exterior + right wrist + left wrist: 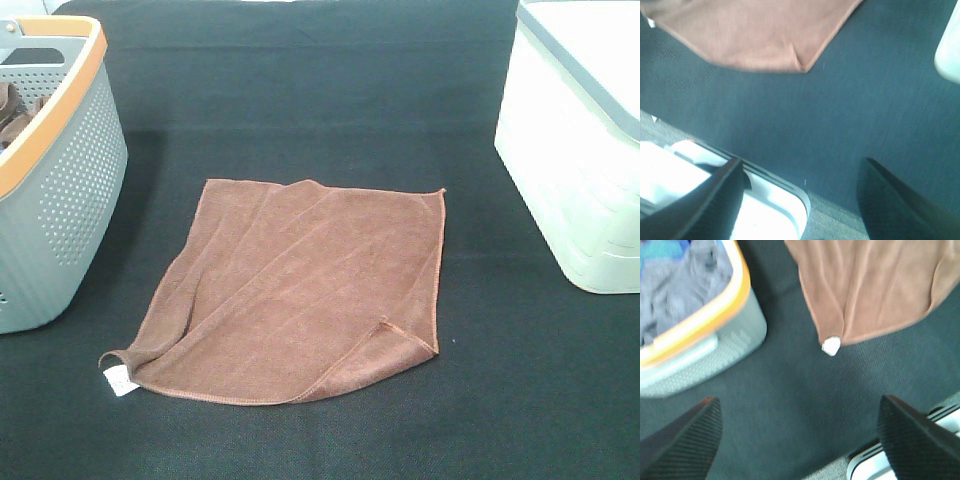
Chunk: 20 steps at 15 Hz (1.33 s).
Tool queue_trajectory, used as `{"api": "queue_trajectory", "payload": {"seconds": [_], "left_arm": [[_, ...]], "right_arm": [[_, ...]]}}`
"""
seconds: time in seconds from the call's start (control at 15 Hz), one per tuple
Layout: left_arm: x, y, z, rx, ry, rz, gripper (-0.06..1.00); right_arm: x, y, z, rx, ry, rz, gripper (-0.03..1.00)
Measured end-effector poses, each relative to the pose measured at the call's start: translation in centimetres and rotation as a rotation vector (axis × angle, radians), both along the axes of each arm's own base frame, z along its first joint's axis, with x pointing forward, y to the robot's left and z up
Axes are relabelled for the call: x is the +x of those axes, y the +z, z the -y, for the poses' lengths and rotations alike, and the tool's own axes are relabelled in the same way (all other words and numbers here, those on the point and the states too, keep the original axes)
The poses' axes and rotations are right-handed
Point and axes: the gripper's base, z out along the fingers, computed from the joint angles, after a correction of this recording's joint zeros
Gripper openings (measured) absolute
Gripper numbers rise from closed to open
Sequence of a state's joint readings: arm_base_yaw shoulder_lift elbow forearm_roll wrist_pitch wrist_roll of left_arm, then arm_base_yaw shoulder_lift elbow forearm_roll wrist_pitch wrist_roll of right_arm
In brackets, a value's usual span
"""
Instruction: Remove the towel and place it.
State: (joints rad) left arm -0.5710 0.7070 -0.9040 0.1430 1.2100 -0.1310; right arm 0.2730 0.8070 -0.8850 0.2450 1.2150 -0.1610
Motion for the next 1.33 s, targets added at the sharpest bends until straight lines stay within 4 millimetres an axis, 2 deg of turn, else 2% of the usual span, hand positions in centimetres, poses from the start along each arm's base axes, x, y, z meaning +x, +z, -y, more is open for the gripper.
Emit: {"api": "queue_trajectory", "payload": {"seconds": [0.07, 0.13, 0.33, 0.6, 0.73, 1.07, 1.33], "left_arm": [[-1.1, -1.2, -0.7, -0.001, 0.000, 0.002, 0.80], [-1.1, -1.2, -0.7, -0.001, 0.000, 0.002, 0.80], [-4.3, -5.1, -2.8, -0.004, -0.019, 0.033, 0.80], [-6.2, -7.4, -4.0, 0.000, -0.063, 0.098, 0.80], [-6.3, -7.6, -4.0, -0.001, -0.064, 0.102, 0.80], [-5.7, -7.8, -3.5, -0.045, -0.090, 0.199, 0.80], [-5.6, -7.7, -3.4, -0.048, -0.102, 0.209, 0.80]], "right_arm": [[-1.1, -0.9, 0.3, 0.000, 0.000, 0.000, 0.62], [-1.1, -0.9, 0.3, 0.000, 0.000, 0.000, 0.62], [-4.3, -3.6, 1.4, -0.016, -0.004, 0.025, 0.62], [-7.3, -6.4, 2.9, -0.058, -0.039, 0.092, 0.62], [-7.9, -6.4, 3.2, -0.049, -0.070, 0.124, 0.62], [-10.6, -6.1, 4.7, -0.025, -0.170, 0.331, 0.62], [-10.4, -6.1, 4.8, -0.005, -0.183, 0.434, 0.62]]}}
